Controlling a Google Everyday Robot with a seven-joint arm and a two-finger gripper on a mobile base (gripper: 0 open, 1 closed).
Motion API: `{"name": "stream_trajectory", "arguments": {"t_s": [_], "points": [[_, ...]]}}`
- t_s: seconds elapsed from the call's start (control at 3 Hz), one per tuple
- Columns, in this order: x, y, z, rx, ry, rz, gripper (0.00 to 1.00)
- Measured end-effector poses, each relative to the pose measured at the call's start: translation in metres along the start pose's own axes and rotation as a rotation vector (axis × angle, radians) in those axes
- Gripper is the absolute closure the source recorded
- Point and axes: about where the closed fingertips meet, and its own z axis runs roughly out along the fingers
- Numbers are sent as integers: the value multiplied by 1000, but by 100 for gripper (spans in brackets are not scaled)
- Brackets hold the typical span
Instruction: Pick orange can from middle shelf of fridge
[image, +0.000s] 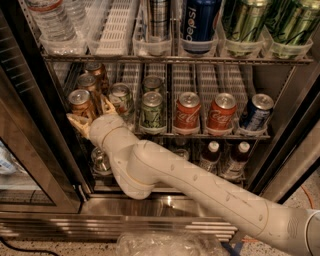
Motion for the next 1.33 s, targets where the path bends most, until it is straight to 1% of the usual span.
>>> {"name": "stream_trajectory", "arguments": {"t_s": [1.0, 1.33], "points": [[-4, 17, 3, -18, -4, 3, 24], [-4, 17, 3, -18, -4, 3, 42]]}}
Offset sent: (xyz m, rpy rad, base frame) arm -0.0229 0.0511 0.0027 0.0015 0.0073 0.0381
